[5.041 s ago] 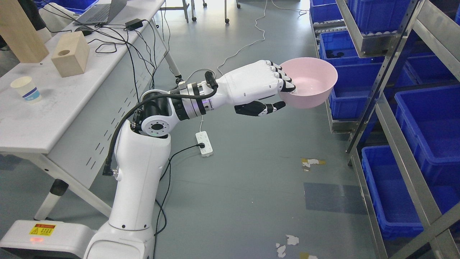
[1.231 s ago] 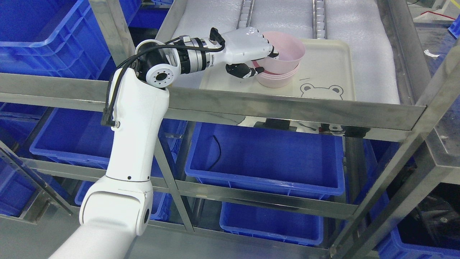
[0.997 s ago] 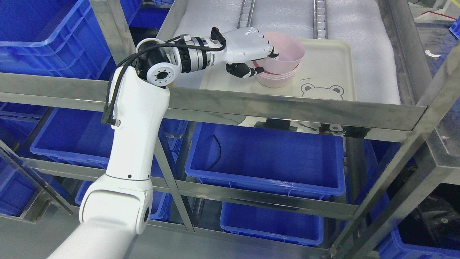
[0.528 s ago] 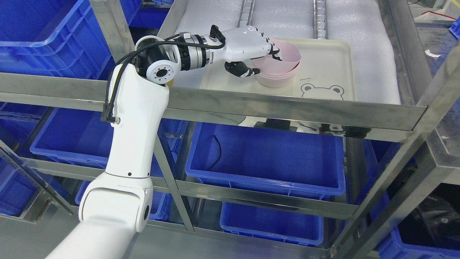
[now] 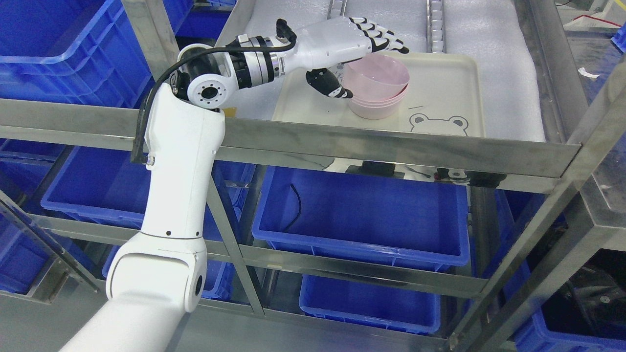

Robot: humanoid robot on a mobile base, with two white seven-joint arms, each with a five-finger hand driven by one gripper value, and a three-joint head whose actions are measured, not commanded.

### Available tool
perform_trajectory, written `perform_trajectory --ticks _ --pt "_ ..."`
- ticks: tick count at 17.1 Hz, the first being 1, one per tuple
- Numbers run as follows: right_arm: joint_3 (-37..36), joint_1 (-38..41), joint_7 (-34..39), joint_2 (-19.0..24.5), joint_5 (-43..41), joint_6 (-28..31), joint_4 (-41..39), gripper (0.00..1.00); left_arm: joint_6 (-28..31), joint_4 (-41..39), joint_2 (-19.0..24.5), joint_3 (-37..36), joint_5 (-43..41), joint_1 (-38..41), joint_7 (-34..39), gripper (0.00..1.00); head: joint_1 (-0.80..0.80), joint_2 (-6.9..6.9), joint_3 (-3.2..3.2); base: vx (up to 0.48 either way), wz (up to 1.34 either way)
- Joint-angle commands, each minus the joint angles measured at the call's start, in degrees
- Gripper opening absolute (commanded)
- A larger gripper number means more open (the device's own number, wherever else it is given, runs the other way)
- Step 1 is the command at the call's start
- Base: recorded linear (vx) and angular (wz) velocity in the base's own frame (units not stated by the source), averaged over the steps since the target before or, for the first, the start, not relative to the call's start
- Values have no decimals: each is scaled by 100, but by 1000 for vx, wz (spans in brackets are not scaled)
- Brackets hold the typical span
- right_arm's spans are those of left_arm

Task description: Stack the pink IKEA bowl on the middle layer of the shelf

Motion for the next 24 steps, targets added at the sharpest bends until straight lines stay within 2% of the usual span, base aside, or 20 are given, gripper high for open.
perform_trajectory --ticks 1,3,7,10,18,24 --pt "18 0 2 -100 5 3 -100 100 1 -162 100 55 1810 -105 298 88 0 0 0 0 0" --pt "18 0 2 -100 -4 3 -100 100 1 -381 100 -559 2356 262 432 88 0 0 0 0 0" --pt "26 0 2 -100 5 3 -100 100 1 -1023 100 -2036 2403 1124 791 84 0 0 0 0 0" --pt "18 0 2 -100 5 3 -100 100 1 -1321 100 -2573 2385 1441 836 84 0 0 0 0 0" --pt "26 0 2 -100 5 3 -100 100 1 -1630 100 -2654 2376 2039 573 86 0 0 0 0 0" --pt "26 0 2 -100 -4 3 -100 100 1 -1648 100 -2663 2376 2934 362 86 0 0 0 0 0"
